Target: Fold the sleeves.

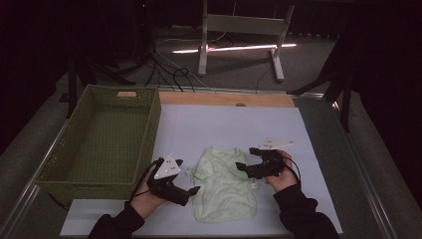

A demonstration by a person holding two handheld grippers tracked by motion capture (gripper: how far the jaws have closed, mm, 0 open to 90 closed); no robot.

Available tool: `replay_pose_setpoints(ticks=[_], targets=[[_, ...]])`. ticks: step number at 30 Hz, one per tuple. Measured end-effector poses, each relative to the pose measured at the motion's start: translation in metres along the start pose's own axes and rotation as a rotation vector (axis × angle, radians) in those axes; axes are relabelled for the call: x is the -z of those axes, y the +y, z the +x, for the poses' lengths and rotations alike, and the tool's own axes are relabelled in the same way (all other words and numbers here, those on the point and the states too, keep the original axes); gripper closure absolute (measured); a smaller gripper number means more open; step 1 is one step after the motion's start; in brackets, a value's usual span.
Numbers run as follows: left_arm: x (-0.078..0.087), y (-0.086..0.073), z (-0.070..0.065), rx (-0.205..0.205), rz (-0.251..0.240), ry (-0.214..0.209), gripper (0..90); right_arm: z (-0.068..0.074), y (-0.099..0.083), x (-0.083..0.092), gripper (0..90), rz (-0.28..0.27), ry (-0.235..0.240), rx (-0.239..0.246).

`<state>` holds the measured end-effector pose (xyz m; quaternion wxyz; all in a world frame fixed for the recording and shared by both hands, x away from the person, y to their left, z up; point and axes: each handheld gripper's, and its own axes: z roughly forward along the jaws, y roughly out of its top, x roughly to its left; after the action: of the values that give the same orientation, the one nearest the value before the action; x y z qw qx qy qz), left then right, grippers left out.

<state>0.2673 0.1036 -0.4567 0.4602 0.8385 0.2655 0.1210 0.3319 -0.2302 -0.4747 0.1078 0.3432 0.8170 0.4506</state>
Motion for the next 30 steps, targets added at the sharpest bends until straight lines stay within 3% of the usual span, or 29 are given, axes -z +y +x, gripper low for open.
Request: replay_pose_setpoints(ticks=[11,17,20,23,27,30], targets=[[-0.014,0.023,0.01,0.021,-0.014,0.029,0.5,-0.006,0.006,0.005,18.1,-0.028,0.002,0.015],[-0.022,0.03,0.019,0.039,-0.029,-0.002,2.8,-0.012,0.009,0.005,17.8,-0.033,0.013,-0.002],[-0.026,0.031,0.024,0.054,-0.042,0.006,3.6,-0.015,0.01,0.003,17.7,-0.03,0.012,-0.004],[-0.03,0.033,0.027,0.034,-0.054,0.027,5.7,-0.017,0.01,0.001,16.9,-0.029,0.011,-0.003],[-0.035,0.036,0.029,0.066,-0.043,0.011,3.8,-0.02,0.01,-0.003,13.4,-0.03,0.008,-0.001],[-0.04,0.037,0.03,0.054,-0.028,0.038,1.6,-0.023,0.009,-0.006,13.2,-0.027,0.013,0.005]])
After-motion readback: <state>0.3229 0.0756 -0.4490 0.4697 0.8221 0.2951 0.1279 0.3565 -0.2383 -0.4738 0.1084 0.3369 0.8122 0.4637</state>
